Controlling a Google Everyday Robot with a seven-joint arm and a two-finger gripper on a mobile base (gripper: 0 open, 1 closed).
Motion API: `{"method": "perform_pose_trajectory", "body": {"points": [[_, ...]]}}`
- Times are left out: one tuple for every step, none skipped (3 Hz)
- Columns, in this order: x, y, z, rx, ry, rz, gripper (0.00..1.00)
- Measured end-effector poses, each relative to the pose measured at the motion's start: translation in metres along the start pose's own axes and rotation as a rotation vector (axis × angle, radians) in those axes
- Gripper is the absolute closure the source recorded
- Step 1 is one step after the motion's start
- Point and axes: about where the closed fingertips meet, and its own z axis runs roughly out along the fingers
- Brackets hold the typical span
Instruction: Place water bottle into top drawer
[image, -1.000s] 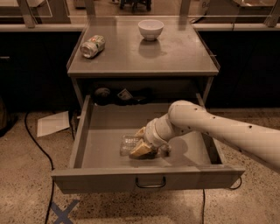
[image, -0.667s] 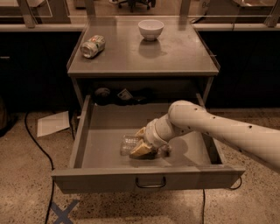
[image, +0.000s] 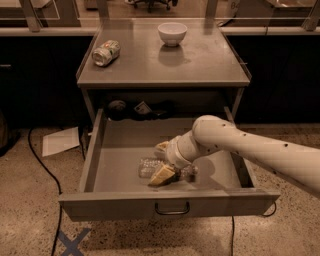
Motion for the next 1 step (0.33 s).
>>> {"method": "perform_pose_trajectory", "body": {"points": [[0.0,0.0,0.0,0.0,0.0,0.0,0.0]]}}
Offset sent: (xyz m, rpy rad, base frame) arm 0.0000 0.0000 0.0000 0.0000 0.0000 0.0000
